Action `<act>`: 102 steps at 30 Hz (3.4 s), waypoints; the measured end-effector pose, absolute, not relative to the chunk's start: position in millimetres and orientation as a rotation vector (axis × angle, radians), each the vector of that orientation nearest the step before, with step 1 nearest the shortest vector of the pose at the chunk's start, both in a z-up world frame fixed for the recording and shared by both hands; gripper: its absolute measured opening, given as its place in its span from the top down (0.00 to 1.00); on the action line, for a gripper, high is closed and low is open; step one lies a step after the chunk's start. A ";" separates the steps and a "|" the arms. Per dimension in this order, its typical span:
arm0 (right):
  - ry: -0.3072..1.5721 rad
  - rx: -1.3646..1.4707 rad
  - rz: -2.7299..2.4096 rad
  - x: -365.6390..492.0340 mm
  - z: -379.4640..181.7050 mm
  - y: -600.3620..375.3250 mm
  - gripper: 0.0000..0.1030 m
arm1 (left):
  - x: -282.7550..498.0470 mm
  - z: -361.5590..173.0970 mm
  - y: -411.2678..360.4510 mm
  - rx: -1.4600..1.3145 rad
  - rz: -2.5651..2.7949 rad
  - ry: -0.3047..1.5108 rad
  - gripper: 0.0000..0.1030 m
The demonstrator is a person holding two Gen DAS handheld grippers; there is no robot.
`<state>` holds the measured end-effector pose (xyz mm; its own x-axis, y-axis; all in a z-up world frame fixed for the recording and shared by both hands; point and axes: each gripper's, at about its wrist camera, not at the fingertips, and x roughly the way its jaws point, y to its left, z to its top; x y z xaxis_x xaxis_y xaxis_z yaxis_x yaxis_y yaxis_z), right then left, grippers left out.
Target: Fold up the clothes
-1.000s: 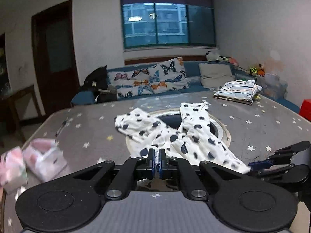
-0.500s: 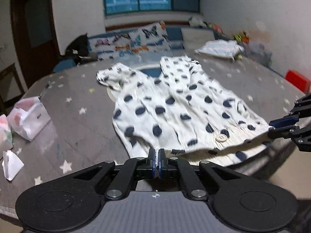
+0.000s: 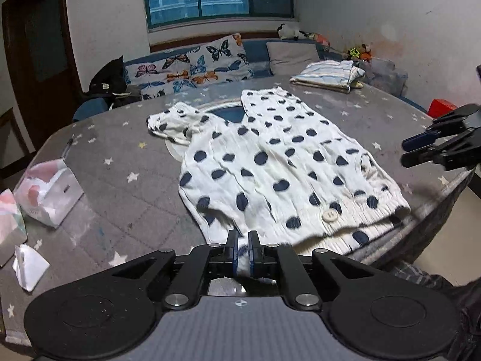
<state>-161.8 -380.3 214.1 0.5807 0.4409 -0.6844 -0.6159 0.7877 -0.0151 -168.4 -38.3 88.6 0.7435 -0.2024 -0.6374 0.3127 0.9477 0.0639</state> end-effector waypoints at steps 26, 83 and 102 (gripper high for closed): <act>0.783 -0.272 0.612 -120.4 182.4 -362.0 0.58 | -88.2 44.3 -38.3 0.112 -0.261 0.788 0.91; 0.725 -0.205 0.613 -50.2 156.9 -340.9 0.27 | 198.5 36.5 51.9 0.265 0.187 0.702 0.99; 0.752 -0.197 0.590 -41.0 167.5 -345.1 0.27 | 46.6 63.5 2.1 0.046 -0.093 0.792 0.87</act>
<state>-41.0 -345.1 167.5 0.5786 0.4320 -0.6918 -0.5688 0.8216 0.0373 46.6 2.1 63.5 0.6985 -0.0664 -0.7126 0.1009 0.9949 0.0062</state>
